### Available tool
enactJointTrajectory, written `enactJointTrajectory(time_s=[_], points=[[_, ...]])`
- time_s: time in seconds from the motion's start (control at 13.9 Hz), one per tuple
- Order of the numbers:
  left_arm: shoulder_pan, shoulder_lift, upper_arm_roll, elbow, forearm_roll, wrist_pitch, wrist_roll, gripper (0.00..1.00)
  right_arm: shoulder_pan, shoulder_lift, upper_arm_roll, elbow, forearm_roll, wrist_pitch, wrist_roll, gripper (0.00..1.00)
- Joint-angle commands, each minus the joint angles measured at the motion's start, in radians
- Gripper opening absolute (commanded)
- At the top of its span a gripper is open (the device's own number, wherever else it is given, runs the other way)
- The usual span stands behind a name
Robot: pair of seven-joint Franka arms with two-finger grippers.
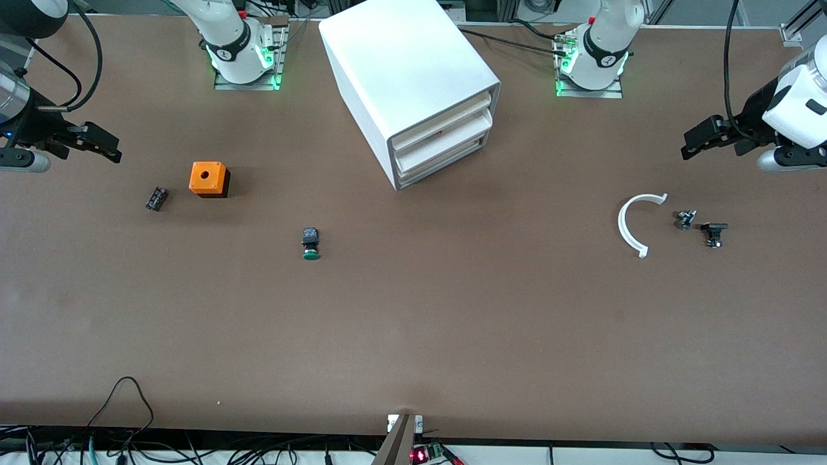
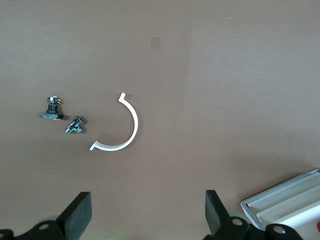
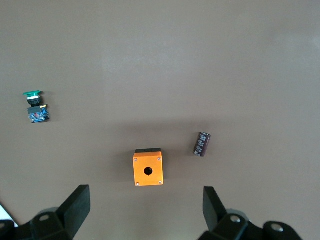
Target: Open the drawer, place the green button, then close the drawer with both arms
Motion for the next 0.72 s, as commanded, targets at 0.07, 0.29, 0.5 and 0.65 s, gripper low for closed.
enactJointTrajectory(time_s=[0.07,0.29,0.5,0.65], points=[[0.003,0.018,-0.009,0.037,0.024,-0.007,0.038,1.0,0.004,-0.024,-0.008,-0.019,0.021,0.001,-0.01,1.0],[0.001,0.018,-0.009,0.037,0.024,-0.012,0.038,1.0,0.002,-0.024,-0.008,-0.019,0.019,0.001,-0.013,1.0],[-0.009,0.037,-0.009,0.04,0.027,-0.001,0.038,1.0,0.002,-0.024,-0.009,-0.019,0.021,0.001,-0.016,1.0],[-0.005,0.052,-0.009,0.058,0.016,0.001,0.041,1.0,0.002,-0.022,-0.009,-0.019,0.021,0.002,-0.017,1.0]])
